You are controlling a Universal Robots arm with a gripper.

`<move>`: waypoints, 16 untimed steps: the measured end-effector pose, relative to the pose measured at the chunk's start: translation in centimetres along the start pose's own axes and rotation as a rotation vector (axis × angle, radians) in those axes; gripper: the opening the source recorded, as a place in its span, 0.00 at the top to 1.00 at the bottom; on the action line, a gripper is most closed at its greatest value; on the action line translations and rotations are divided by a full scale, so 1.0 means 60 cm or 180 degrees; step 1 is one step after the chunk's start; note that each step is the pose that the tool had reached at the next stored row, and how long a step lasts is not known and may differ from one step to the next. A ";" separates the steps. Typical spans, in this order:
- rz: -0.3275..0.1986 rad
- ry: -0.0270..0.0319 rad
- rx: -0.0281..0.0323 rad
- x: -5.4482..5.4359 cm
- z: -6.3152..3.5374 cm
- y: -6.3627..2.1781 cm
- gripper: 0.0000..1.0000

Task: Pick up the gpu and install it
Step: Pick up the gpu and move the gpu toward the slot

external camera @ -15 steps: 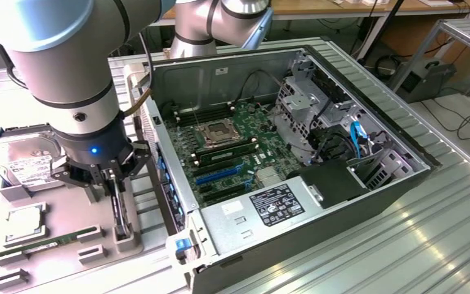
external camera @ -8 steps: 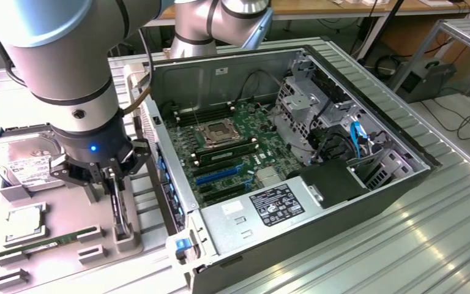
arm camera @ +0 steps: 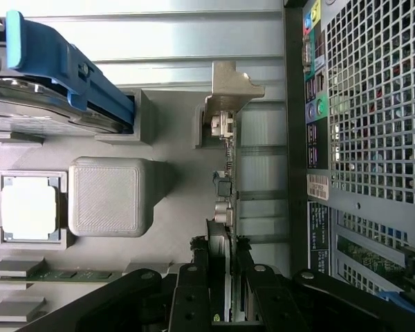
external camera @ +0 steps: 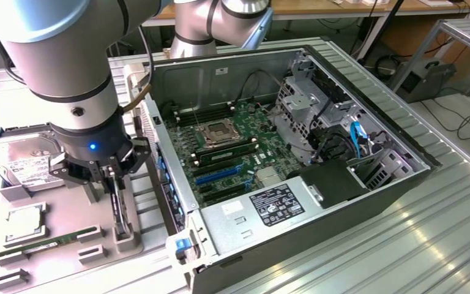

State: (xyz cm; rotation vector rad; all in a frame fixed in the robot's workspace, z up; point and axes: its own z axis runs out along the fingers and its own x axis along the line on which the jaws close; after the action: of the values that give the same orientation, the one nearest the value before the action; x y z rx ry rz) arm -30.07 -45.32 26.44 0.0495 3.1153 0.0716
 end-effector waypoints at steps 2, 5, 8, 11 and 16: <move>0.0000 0.0000 0.0000 0.000 -0.002 0.000 0.74; 0.0000 0.0000 0.0000 0.000 -0.004 0.000 0.74; 0.0000 0.0000 0.0000 0.000 -0.007 0.000 0.74; 0.0000 0.0000 0.0000 0.000 -0.008 0.000 0.74; 0.0000 0.0000 0.0001 0.000 -0.012 0.001 0.74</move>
State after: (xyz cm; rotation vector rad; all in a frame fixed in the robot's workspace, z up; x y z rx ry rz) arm -30.07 -45.32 27.18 0.0495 3.1155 0.0713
